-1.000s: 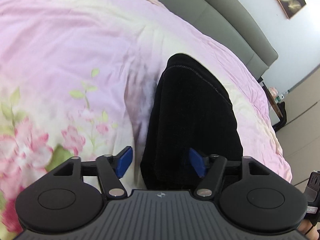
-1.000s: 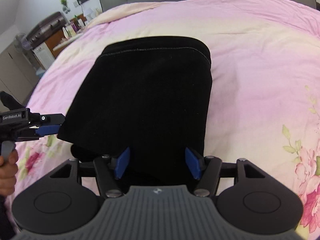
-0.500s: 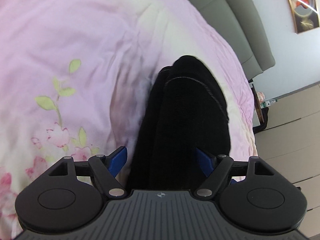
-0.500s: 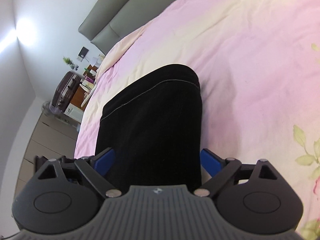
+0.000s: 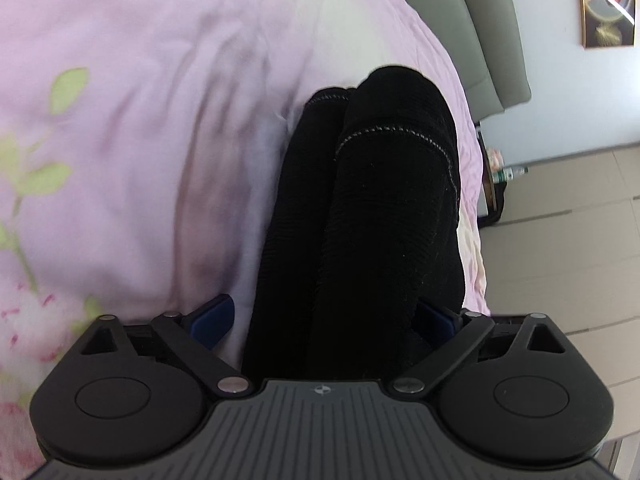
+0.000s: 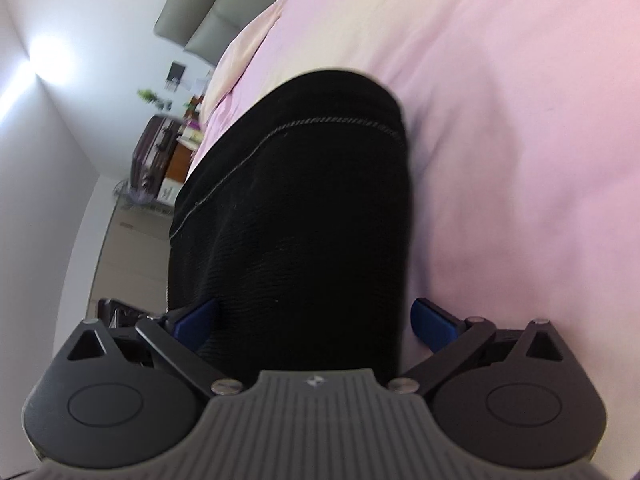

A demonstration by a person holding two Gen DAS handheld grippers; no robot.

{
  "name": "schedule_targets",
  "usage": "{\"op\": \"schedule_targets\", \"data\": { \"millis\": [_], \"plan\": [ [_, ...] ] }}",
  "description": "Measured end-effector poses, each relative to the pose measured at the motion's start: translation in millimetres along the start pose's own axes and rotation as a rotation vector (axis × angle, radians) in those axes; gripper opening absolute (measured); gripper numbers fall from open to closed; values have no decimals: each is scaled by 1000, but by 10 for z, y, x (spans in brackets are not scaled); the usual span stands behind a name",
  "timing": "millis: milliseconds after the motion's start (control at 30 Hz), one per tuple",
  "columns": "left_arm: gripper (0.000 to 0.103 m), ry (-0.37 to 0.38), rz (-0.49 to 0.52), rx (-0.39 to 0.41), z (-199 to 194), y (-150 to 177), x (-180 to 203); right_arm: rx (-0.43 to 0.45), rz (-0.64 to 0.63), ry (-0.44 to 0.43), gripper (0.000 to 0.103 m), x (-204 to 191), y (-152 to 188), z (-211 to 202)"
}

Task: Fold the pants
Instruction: 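Grasp the pants with the right gripper beside the left gripper, then hold the pants with both grippers and lift them off the bed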

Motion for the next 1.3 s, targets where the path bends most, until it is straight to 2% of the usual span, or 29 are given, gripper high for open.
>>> {"op": "schedule_targets", "data": {
  "millis": [200,300,433,600,667,800,967,1167,1300],
  "plan": [
    [103,3,75,-27,126,9,153,-37,1,-61,98,28,-23,267],
    [103,14,84,-11,139,19,193,-38,-8,-70,98,35,-21,296],
    [78,42,109,29,62,71,239,-15,-22,-65,77,-32,39,204],
    [69,67,110,54,-125,133,373,12,-25,-58,70,-280,66,80],
    [69,93,119,60,-263,198,506,21,-34,-76,69,-459,77,-15],
    [69,130,167,86,-544,445,813,32,-71,-84,69,-852,185,-286],
    [69,156,202,78,-723,902,1082,59,-74,-60,69,-1185,553,-735],
    [69,167,223,-11,-601,1463,1251,88,-19,-2,69,-1205,1071,-1281],
    [69,167,245,-73,-376,1689,1452,120,26,27,69,-1132,1277,-1597]
  ]
}}
Point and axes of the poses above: each gripper's, at about its wrist camera, not at the fingertips, and z roughly the way its jaws point, x to its right, y to its underside, the point moved 10 cm from there along z, roughly the way its jaws point, and after that the axes turned 13 degrees about -y, right-handed, at the moved point
